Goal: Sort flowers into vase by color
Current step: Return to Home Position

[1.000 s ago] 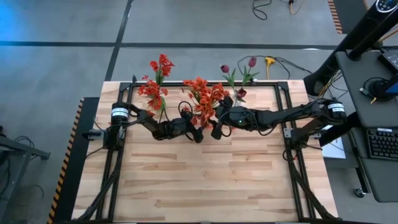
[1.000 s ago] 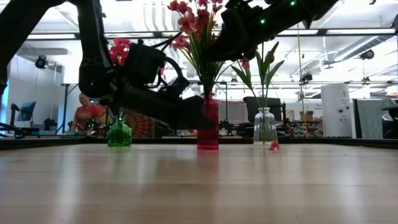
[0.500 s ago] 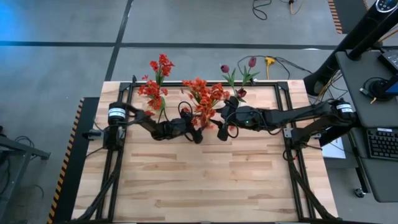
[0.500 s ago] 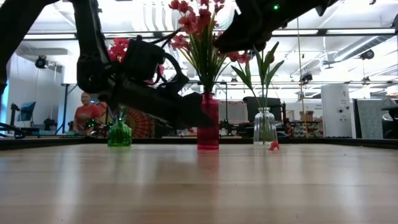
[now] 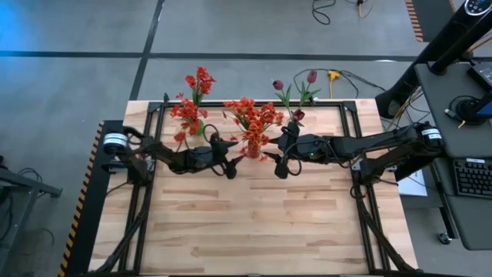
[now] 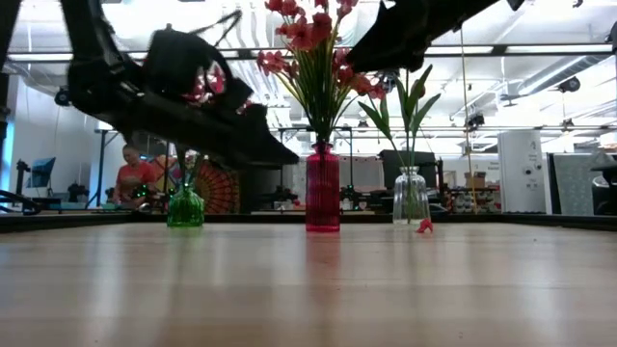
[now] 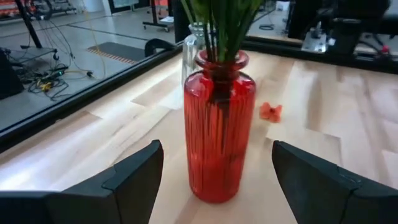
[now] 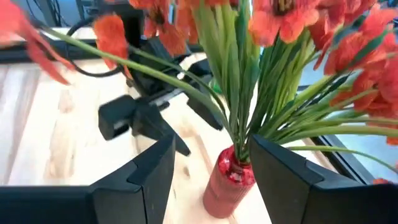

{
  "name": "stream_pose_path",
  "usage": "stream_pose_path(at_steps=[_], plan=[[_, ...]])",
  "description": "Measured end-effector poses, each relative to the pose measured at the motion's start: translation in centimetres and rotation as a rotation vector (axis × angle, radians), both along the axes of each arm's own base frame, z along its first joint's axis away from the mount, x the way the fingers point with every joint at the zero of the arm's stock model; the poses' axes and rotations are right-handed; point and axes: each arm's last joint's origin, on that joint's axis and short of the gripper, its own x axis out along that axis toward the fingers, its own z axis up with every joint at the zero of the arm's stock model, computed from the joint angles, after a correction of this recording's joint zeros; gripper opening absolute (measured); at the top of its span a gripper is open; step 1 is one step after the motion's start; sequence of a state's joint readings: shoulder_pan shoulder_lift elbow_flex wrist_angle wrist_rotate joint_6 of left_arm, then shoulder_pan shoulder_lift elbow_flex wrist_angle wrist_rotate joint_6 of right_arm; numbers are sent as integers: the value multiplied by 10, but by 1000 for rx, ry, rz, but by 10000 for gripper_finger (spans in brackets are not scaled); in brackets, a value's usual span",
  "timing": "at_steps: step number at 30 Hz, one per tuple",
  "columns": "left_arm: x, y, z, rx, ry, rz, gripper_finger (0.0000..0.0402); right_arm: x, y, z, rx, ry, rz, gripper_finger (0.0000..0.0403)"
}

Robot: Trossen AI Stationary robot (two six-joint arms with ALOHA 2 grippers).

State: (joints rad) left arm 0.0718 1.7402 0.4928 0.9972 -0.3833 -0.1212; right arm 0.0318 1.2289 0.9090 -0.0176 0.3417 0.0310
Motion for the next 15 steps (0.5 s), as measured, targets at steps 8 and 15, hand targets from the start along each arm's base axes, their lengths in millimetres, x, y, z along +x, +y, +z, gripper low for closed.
stream_pose_path(at_steps=[8, 15], plan=[[-28, -32, 22, 2, -52, -114, 281, -20, 21, 1, 12, 23, 73, 199], [-38, -71, 42, 68, -9, -285, 281, -32, 38, -7, -4, 35, 152, 199]])
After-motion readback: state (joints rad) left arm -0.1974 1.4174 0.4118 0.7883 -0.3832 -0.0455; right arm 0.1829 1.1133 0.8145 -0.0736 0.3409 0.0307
